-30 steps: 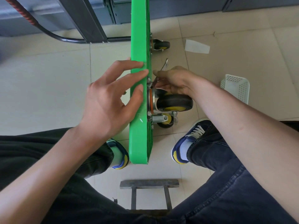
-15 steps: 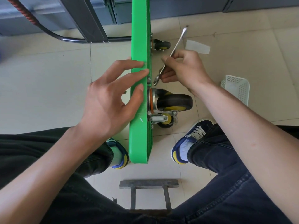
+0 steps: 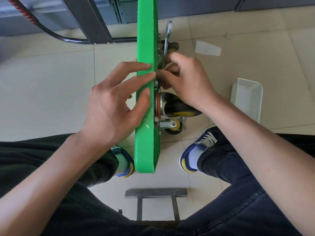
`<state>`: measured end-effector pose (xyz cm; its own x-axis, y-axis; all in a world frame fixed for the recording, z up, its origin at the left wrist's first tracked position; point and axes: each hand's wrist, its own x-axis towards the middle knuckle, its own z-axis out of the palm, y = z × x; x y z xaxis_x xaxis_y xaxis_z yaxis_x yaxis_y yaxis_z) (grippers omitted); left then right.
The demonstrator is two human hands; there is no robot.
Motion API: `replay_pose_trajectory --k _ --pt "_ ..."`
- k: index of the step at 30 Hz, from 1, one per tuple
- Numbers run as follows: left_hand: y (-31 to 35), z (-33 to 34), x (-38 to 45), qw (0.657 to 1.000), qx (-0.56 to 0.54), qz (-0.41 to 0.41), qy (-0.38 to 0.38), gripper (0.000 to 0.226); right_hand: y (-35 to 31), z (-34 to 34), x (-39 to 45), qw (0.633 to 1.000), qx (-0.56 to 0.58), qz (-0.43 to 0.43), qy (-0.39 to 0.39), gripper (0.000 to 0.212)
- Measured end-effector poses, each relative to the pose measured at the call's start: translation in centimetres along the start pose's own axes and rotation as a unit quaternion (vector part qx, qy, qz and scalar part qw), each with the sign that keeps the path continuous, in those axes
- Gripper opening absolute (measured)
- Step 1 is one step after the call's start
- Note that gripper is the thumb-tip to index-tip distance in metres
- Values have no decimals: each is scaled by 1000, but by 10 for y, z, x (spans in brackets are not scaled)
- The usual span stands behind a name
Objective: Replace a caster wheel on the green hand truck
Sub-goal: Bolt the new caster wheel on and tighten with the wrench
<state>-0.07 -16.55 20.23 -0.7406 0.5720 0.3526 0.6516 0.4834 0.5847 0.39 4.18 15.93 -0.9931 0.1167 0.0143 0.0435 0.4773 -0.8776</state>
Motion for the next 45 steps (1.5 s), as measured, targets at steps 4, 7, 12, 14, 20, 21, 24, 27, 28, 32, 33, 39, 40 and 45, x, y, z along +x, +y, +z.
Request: replay_pose_trajectory --k 4,7,12,14,20,21,24,27,28,32,33,39,40,45 --pt "0 0 0 1000 2 0 1 28 -1 3 4 1000 3 4 -5 28" --pt "0 1 0 1000 0 0 1 28 1 4 8 1000 17 23 1 27" --pt "-1 0 0 1000 -1 -1 1 28 5 5 13 996 51 73 2 30" --pt "0 0 0 1000 -1 -1 0 28 6 5 16 994 65 89 0 28" --pt "0 1 0 1000 -1 -1 2 28 6 8 21 988 92 125 -1 26" --pt "0 1 0 1000 -1 -1 1 28 6 7 22 987 95 128 -2 27" --pt "0 0 0 1000 2 0 -1 27 6 7 23 987 95 130 -4 27" --pt "-1 -1 0 1000 3 1 -2 27 7 7 24 984 106 141 -8 26" --pt "-1 0 0 1000 2 1 -2 28 8 7 24 983 110 145 -10 27" --pt "-1 1 0 1000 -1 1 -1 27 9 7 28 977 126 173 -21 28" --pt "-1 1 0 1000 -1 1 0 28 10 7 29 974 131 184 -26 30" --pt "0 0 0 1000 -4 3 0 27 15 7 34 952 168 247 -63 35" --pt "-1 0 0 1000 -5 3 0 27 15 7 35 950 169 253 -68 33" --pt "-2 -1 0 1000 2 1 -1 28 19 7 35 928 195 307 -81 28"
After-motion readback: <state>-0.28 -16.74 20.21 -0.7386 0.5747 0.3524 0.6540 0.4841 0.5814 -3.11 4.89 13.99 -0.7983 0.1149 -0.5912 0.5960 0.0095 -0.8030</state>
